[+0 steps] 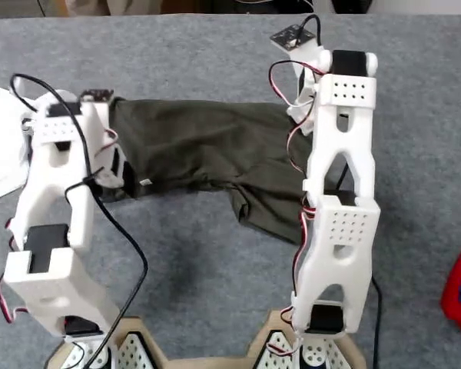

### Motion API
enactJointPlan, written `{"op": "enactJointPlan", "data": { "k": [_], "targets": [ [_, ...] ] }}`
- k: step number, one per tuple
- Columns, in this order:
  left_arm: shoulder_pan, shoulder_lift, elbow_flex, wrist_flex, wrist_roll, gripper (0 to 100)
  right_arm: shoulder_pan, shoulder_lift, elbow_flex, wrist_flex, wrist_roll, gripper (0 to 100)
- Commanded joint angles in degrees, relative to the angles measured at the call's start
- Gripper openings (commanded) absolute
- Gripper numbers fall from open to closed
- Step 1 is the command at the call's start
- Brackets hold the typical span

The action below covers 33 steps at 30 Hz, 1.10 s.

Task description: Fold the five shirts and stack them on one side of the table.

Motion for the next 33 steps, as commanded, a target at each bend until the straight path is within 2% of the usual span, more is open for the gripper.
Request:
{"op": "enactJointPlan", "data": {
  "k": [1,5,12,22,26,29,33],
  "targets": [
    [0.88,-2.86,4.31,-5.71,1.93,24,-0.92,-1.80,-0.22,-1.32,0.53,10.8],
    [0.26,-1.71,4.84,-8.09,2.81,23,-0.92,-1.19,-0.22,-2.11,0.44,10.8],
    [0.35,-0.40,4.84,-13.89,2.37,9,-1.10,-1.01,-0.22,-2.29,0.44,10.8],
    [0.26,0.57,3.69,-14.51,2.37,8,-2.68,-1.45,0.13,1.14,3.43,10.8],
    [-0.62,0.57,-0.09,-14.42,2.37,8,-4.26,-1.45,0.48,1.32,3.69,10.8],
    [-2.02,0.57,-4.04,-14.77,2.64,2,-4.62,-2.24,2.59,1.32,5.45,10.8],
    [-2.99,0.66,-9.93,-14.86,2.73,2,-4.70,-5.49,7.08,1.23,7.56,10.8]
  ]
}}
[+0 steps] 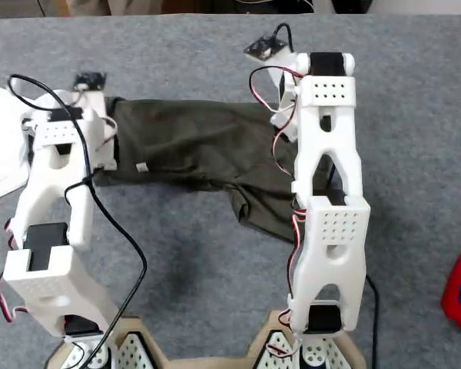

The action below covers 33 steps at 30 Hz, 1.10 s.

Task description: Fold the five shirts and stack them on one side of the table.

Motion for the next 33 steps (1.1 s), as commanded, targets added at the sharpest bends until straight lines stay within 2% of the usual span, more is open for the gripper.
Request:
{"op": "enactJointPlan", "data": {
  "k": [1,7,12,15,17,21,27,33],
  "targets": [
    [-0.97,-0.22,-7.38,-0.70,0.53,2,-0.84,-6.46,3.12,0.97,2.11,10.8],
    [-0.53,-0.22,-9.49,-5.01,0.26,2,-2.86,-11.65,9.71,0.70,3.69,10.8],
    [-0.44,-0.22,-9.49,9.05,-0.97,4,-2.86,-12.88,10.59,0.70,5.19,10.8],
    [0.35,-0.22,-9.41,17.49,-1.32,13,-2.86,-12.79,10.59,0.70,5.27,10.8],
    [0.35,-0.31,-9.41,19.43,0.26,18,-2.86,-12.70,10.59,0.70,5.27,10.8],
    [0.53,-0.22,-7.91,18.99,2.20,19,-2.95,-12.79,10.59,0.70,5.01,10.8],
    [1.58,-0.22,1.58,12.66,2.46,19,-2.86,-12.70,10.33,0.70,5.01,10.8],
    [1.58,-0.22,4.84,8.97,5.19,19,-2.86,-12.62,10.59,-0.18,4.92,10.8]
  ]
}}
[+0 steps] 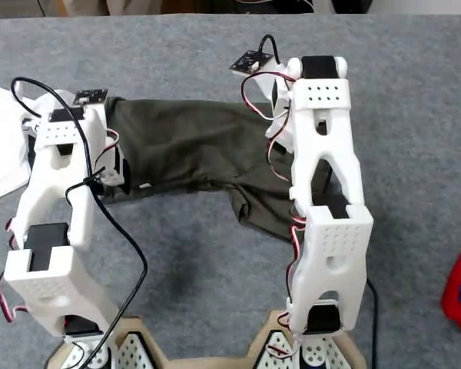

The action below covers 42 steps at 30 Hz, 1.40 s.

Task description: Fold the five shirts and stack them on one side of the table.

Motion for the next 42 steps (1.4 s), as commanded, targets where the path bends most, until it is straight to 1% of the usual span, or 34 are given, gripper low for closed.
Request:
{"op": "enactJointPlan", "data": {
  "k": [1,10,19,26,30,32,35,36,38,42],
  "targets": [
    [0.62,-0.22,0.79,-2.02,1.23,19,-0.66,-4.79,0.04,-0.18,0.44,10.8],
    [0.62,-0.22,1.58,-3.60,1.23,19,-0.66,-4.79,0.13,-0.53,0.35,10.8],
    [-0.79,-0.22,1.76,-1.14,0.79,19,-1.36,-4.79,1.27,-0.18,0.53,10.8],
    [-1.58,-0.22,4.22,-3.87,1.05,19,-5.76,-4.79,6.20,-0.18,0.79,10.9],
    [-1.58,-0.22,5.19,-5.80,1.23,19,-5.76,-4.79,7.08,-0.26,0.97,10.9],
    [-1.49,-0.22,5.36,-6.51,1.23,19,-5.67,-4.79,7.34,-0.26,3.08,10.9],
    [-1.23,-0.22,4.92,-7.03,1.32,19,-5.67,-4.70,7.34,-0.53,3.96,10.9],
    [-1.14,-0.22,5.10,-7.82,1.32,18,-5.67,-4.70,7.34,-0.53,3.96,10.9],
    [-1.14,-0.13,5.27,-9.41,2.46,13,-5.67,-4.70,7.34,-0.53,4.04,12.0],
    [-1.14,-0.13,5.27,-11.43,6.07,2,-5.58,-4.35,7.43,-1.49,3.60,21.1]
  ]
}}
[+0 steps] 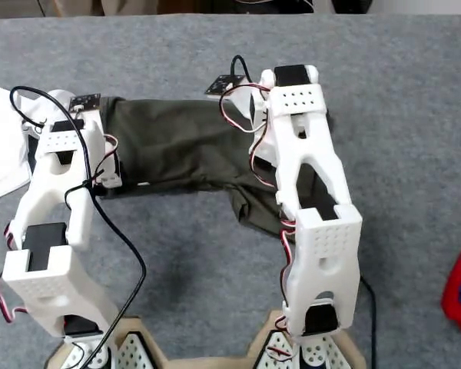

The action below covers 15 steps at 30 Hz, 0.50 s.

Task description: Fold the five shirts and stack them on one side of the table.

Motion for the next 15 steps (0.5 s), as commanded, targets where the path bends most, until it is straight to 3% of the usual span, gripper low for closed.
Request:
{"op": "enactJointPlan", "data": {
  "k": [1,15],
  "targets": [
    [-0.18,-0.31,-0.26,-1.93,3.43,2,-0.31,-3.91,-0.04,-1.14,0.18,22.6],
    [0.44,-0.40,-2.64,-2.29,5.54,2,-2.42,1.80,-0.40,-4.04,-2.73,23.5]
  ]
}}
